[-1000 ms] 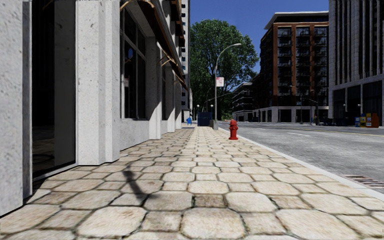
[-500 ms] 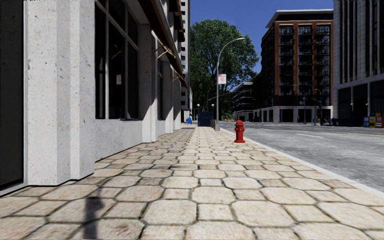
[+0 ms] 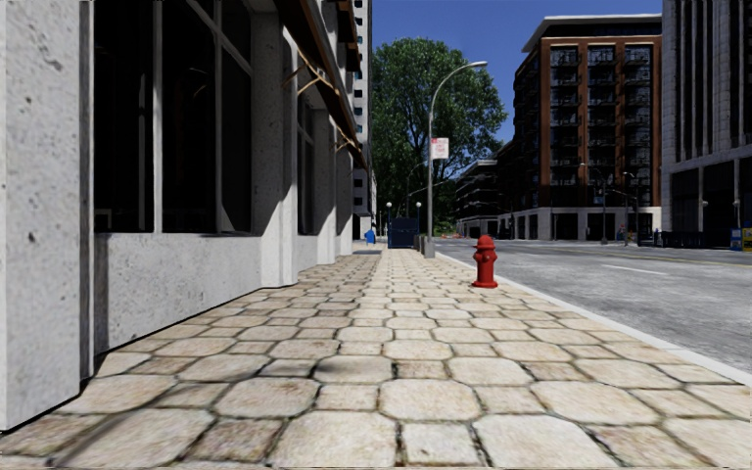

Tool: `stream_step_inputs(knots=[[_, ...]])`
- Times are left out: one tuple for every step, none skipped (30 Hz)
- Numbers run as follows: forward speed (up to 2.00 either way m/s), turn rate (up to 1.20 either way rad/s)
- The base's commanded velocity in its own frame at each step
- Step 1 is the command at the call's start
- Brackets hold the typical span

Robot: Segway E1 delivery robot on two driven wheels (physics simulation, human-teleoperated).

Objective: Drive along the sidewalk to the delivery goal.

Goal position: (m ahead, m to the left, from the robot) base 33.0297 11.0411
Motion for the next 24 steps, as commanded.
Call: stream_step_inputs(knots=[[2.00, 0.00], [2.00, 0.00], [2.00, 0.00], [2.00, 0.00], [2.00, 0.00], [2.00, 0.00], [2.00, 0.00], [2.00, 0.00], [2.00, 0.00], [2.00, 0.00], [2.00, 0.00], [2.00, 0.00], [2.00, 0.00], [2.00, 0.00], [2.00, 0.00], [2.00, 0.00], [2.00, 0.00], [2.00, 0.00], [2.00, 0.00], [2.00, 0.00], [2.00, 0.00], [2.00, 0.00], [2.00, 0.00], [2.00, 0.00]])
